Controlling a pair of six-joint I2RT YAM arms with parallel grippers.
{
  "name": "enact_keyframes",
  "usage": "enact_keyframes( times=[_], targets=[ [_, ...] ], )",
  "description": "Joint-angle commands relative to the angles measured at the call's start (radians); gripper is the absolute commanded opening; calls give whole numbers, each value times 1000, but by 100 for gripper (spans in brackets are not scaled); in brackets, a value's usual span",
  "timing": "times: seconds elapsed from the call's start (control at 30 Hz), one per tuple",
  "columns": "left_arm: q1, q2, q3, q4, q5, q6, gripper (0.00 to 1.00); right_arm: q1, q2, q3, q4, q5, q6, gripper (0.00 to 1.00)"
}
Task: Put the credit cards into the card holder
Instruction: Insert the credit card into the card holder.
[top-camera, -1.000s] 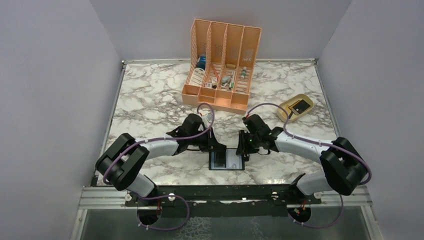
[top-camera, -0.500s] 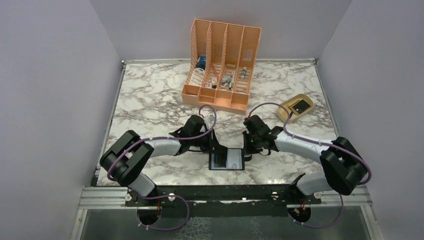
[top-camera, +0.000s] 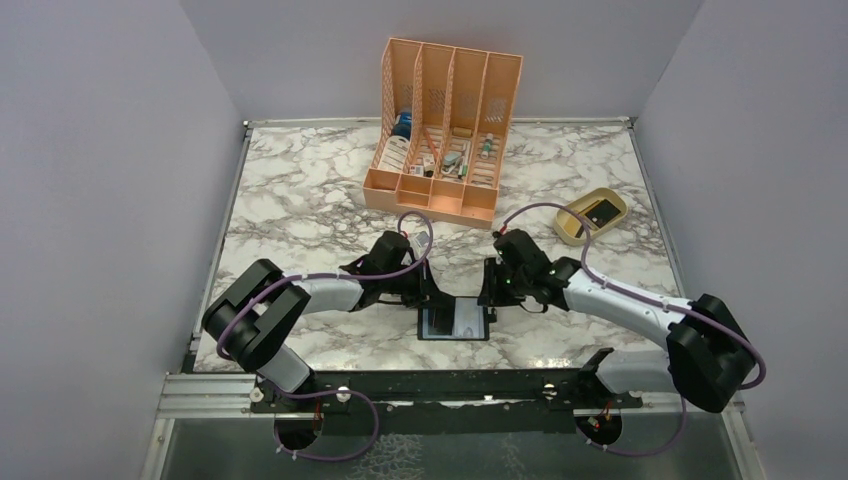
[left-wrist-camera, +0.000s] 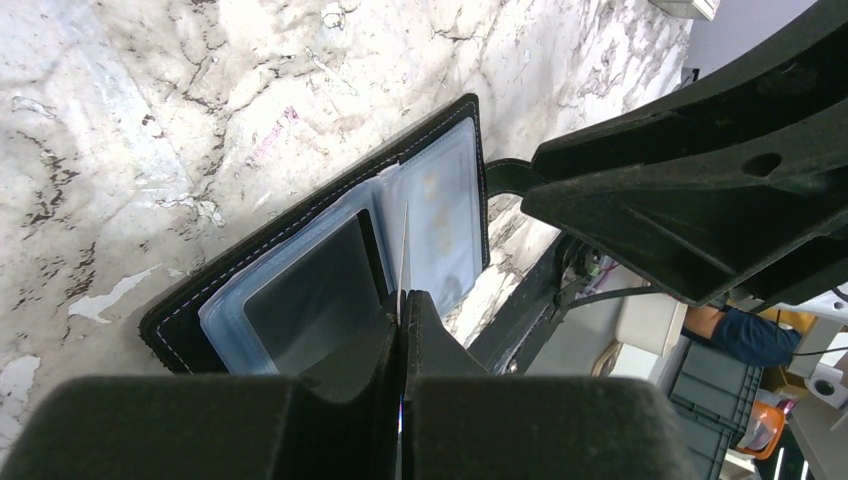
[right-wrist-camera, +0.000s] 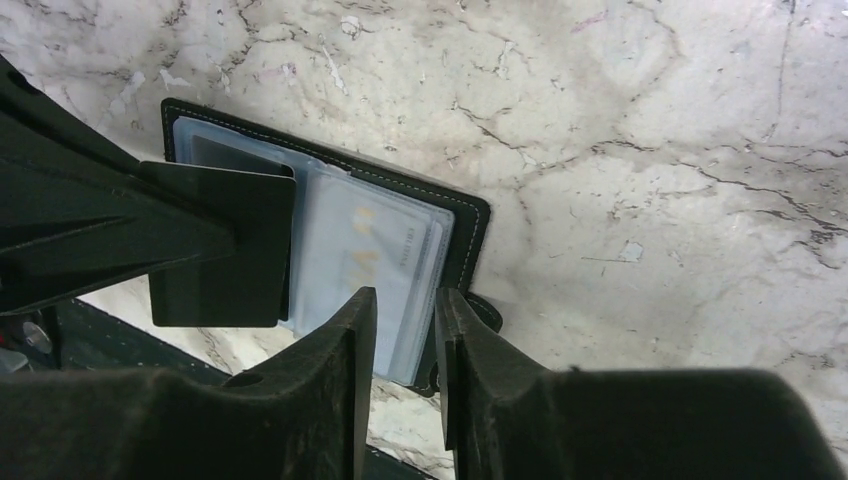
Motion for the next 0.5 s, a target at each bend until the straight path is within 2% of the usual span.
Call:
enact_keyframes(
  times=[0.0, 0.27, 0.47],
  targets=[
    [-6, -1, -13, 24, 4, -8, 0, 36, 21, 22, 9, 14, 27, 30],
    [-6, 5, -10, 11, -4, -7, 0, 94, 132, 66, -4, 91, 32, 34],
    [-9, 20, -13, 10, 1, -10, 0, 104, 192, 78, -71, 180, 17, 31]
  ],
)
